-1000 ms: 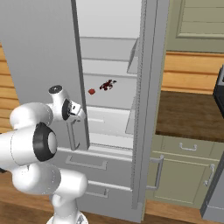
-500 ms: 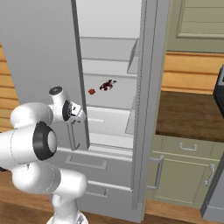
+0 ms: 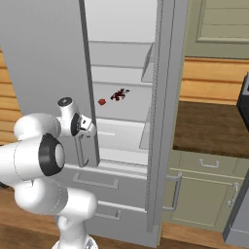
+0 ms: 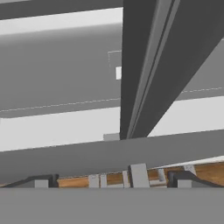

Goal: Take the strawberry from the fridge and place it on top of the pancake, located on the dining counter.

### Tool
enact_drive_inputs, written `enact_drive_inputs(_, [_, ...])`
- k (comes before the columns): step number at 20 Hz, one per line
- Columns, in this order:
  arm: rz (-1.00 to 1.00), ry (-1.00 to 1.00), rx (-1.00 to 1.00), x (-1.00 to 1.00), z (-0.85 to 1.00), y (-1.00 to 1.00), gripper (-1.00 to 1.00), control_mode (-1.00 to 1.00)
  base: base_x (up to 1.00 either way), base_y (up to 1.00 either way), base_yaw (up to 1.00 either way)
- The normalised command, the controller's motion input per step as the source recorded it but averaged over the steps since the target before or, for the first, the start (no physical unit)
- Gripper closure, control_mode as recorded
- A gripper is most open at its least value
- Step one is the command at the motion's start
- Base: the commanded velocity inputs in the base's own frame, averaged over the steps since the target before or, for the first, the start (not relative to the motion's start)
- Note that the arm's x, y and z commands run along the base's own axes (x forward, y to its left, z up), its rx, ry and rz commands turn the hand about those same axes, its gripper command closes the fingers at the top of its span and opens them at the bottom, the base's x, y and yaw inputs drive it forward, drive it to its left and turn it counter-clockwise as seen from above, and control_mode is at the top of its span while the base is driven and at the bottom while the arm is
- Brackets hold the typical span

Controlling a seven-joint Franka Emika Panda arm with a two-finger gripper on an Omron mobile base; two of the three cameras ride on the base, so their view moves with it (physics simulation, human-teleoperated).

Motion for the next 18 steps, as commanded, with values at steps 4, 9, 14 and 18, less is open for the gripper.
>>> enact_drive_inputs(4, [0.00, 0.00, 0.00, 0.00, -0.50, -0.03, -1.00, -1.00, 0.00, 0.00, 0.00])
enact_drive_inputs(9, [0.00, 0.00, 0.00, -0.08, -0.39, 0.00, 1.00, -1.00, 0.00, 0.00, 0.00])
enact_drive_inputs(14, [-0.07, 0.01, 0.00, -0.47, -0.48, 0.00, 1.00, -1.00, 0.00, 0.00, 0.00])
enact_drive_inputs(18, [-0.25, 0.00, 0.00, -0.71, -0.21, 0.10, 1.00, -1.00, 0.00, 0.00, 0.00])
